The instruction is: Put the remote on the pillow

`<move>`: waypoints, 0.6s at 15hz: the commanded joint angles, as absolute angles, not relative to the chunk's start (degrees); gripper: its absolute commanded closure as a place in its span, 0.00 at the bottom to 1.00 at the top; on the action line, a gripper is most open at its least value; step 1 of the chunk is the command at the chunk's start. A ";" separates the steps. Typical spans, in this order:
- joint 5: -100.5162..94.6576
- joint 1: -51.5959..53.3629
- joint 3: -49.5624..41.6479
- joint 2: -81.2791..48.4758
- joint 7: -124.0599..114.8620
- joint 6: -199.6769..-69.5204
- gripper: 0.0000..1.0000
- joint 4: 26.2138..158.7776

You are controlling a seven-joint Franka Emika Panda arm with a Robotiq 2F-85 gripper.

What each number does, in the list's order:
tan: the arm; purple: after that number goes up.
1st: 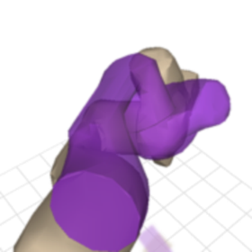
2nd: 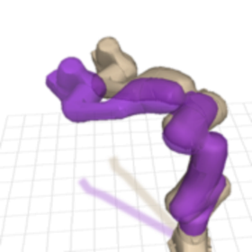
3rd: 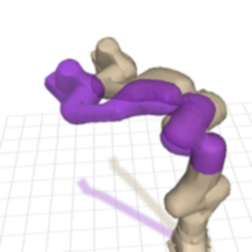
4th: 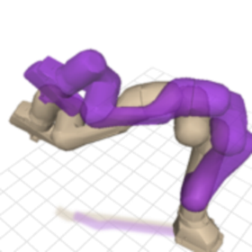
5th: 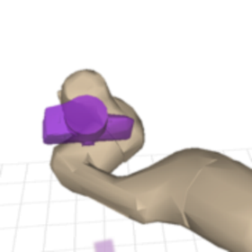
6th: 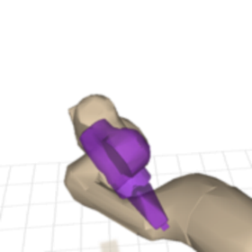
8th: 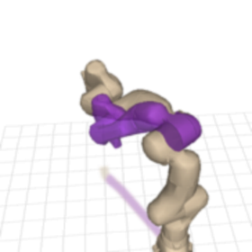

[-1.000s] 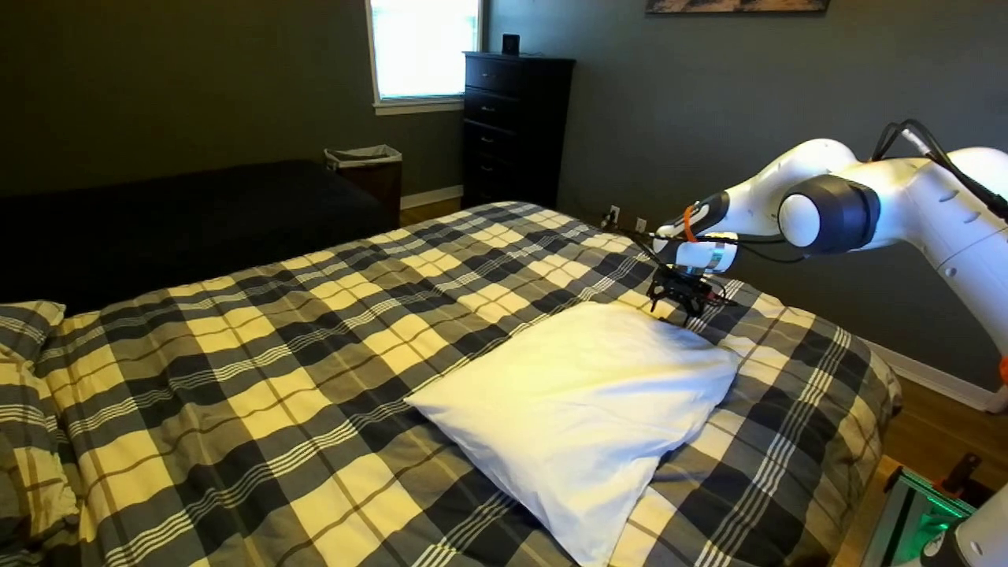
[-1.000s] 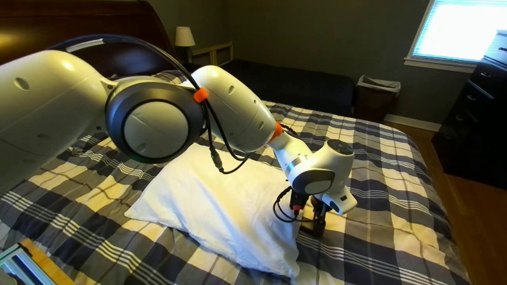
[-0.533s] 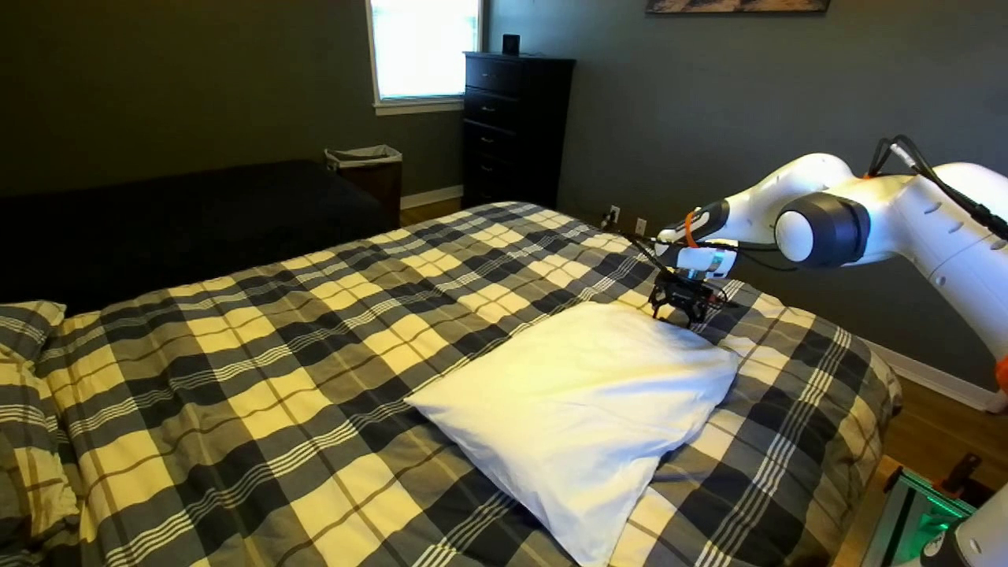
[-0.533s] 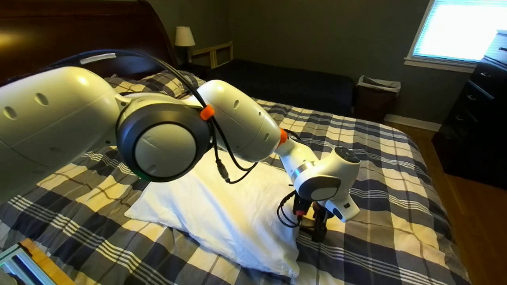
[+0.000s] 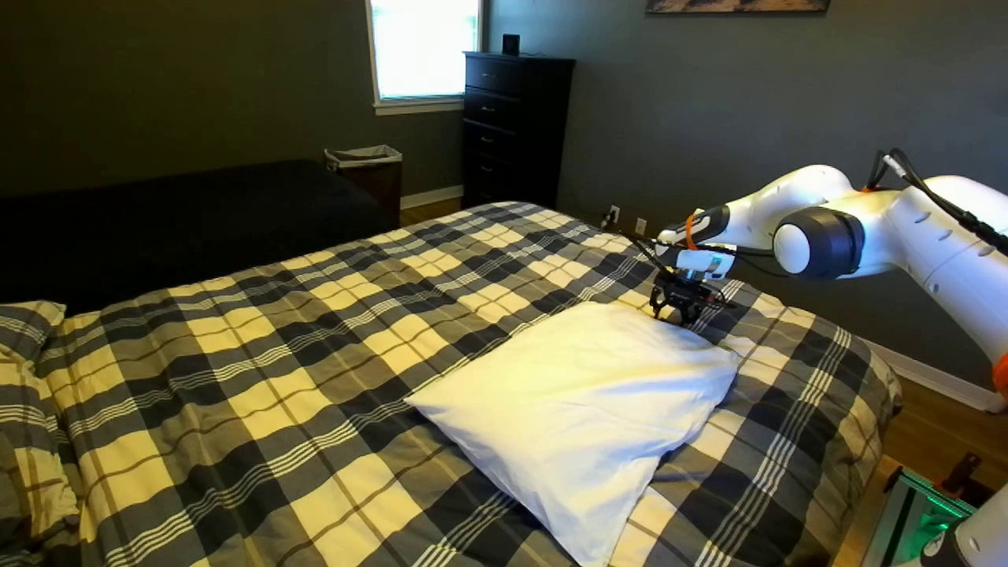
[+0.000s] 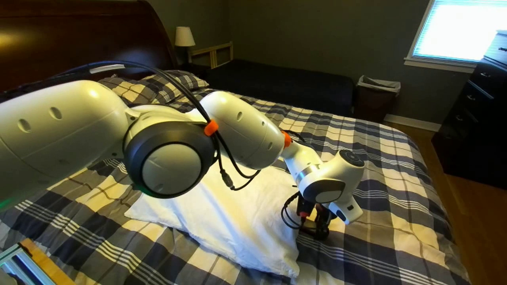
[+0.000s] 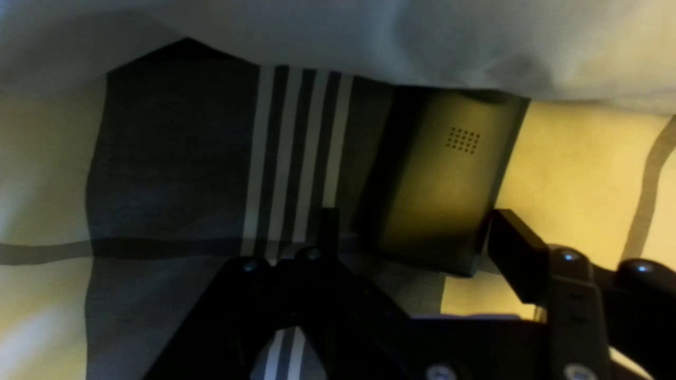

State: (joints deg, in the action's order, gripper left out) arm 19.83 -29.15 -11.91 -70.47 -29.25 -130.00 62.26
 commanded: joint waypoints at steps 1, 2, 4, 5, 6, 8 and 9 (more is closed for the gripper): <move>20.83 -30.70 -10.40 -73.52 -30.01 -126.71 0.11 56.75; 20.82 -30.84 -10.22 -73.81 -30.06 -125.95 0.07 56.12; 21.03 -31.17 -9.65 -74.41 -30.28 -124.61 0.00 54.80; 20.93 -31.18 -9.52 -74.68 -30.53 -123.78 0.14 54.18; 20.80 -31.13 -9.49 -75.05 -30.85 -123.11 0.31 53.55; 20.47 -30.96 -9.63 -75.80 -31.66 -122.05 0.39 52.32; 20.34 -30.93 -9.72 -76.19 -31.99 -121.55 0.47 51.76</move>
